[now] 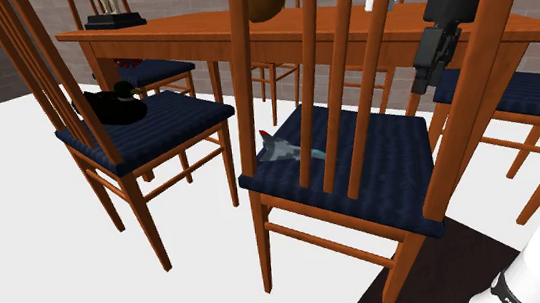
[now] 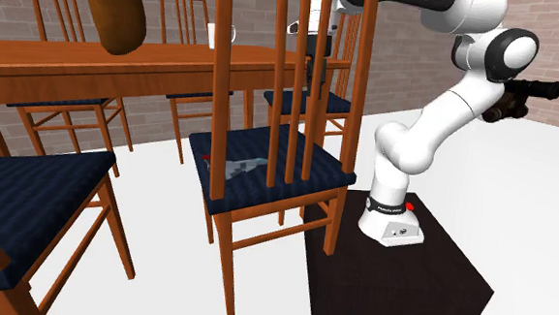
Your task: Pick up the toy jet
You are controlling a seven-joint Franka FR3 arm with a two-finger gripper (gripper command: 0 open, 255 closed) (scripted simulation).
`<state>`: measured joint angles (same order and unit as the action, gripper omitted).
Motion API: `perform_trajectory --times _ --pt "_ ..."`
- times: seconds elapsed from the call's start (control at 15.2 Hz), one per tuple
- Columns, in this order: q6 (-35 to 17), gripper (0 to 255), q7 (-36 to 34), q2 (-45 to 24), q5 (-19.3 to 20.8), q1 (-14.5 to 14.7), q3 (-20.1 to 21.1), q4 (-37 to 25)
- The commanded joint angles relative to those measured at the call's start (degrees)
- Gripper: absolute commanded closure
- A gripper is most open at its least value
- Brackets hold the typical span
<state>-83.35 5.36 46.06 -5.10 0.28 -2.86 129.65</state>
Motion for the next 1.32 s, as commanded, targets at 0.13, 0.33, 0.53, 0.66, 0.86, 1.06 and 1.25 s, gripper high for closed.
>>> perform_trajectory --times 0.13,0.33,0.53,0.66,0.86,1.06,1.25 --pt "-2.91 0 2.17 -3.46 -0.50 1.38 0.05 -0.28" --pt "-6.95 0 5.44 -8.87 -1.34 3.43 0.22 -1.24" --pt "-10.53 0 8.70 -14.45 -2.25 5.40 0.53 -2.81" --pt "-12.66 0 10.85 -18.23 -2.88 6.67 0.81 -4.18" --pt "-15.43 0 14.04 -23.91 -3.83 8.50 1.38 -6.67" --pt "-17.71 0 17.12 -29.59 -4.73 10.21 2.11 -9.66" --pt "-19.43 0 19.90 -34.89 -5.49 11.68 2.99 -12.88"
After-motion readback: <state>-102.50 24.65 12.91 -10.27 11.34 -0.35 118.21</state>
